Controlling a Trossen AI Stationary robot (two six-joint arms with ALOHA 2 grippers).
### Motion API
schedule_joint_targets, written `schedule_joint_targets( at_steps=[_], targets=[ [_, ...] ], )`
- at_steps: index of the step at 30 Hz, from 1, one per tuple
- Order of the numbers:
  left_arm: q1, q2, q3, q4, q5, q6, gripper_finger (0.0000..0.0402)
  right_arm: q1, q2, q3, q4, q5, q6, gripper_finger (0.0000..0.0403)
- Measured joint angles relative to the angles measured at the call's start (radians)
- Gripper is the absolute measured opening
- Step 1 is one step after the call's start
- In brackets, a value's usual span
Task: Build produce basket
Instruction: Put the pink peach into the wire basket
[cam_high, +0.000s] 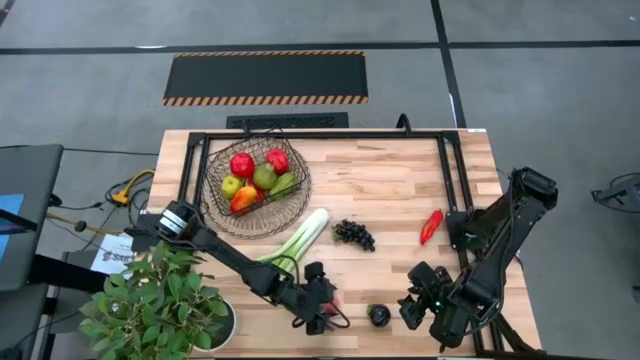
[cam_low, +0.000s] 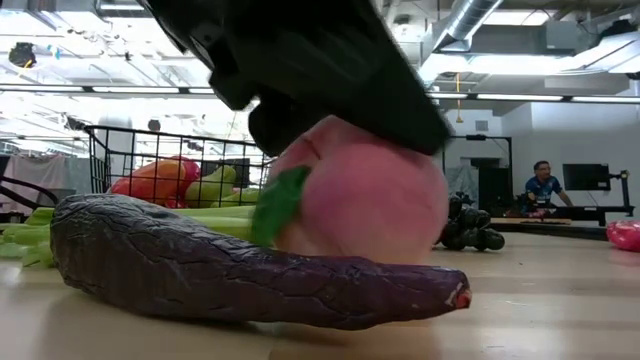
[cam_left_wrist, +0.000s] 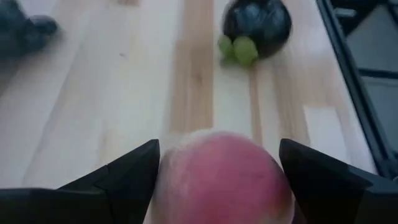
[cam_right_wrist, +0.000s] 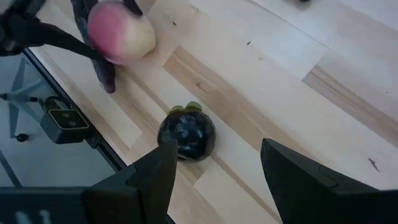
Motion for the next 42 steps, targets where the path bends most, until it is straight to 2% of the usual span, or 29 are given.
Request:
schedule_joint_targets(
  at_steps=[7, 12, 18, 28, 36, 42],
  targets=[
    [0.004, 0.03, 0.004, 0.005, 0.015, -0.054, 0.0306, 0.007, 0.0, 0.0, -0.002, 0.0, -0.002, 0.0255],
    [0.025, 0.029, 0.004, -0.002, 0.078, -0.12, 0.0272, 0.013, 0.0, 0.0, -0.001, 0.0, 0.0, 0.0255],
    [0.047, 0.012, 0.02, -0.033, 0.092, -0.175, 0.0245, 0.014, 0.0, 0.0, 0.001, 0.0, 0.005, 0.0255],
    [0.11, -0.002, 0.189, -0.364, 0.031, -0.193, 0.0246, 0.014, 0.0, 0.0, 0.0, 0.019, 0.006, 0.0255],
    [0.179, -0.013, 0.366, -0.637, -0.079, -0.197, 0.0246, 0.014, 0.0, 0.0, -0.003, 0.036, 0.001, 0.0255],
    [0.259, -0.047, 0.478, -0.916, -0.164, -0.242, 0.0246, 0.02, 0.0, 0.0, -0.01, 0.064, -0.007, 0.0255]
  ],
)
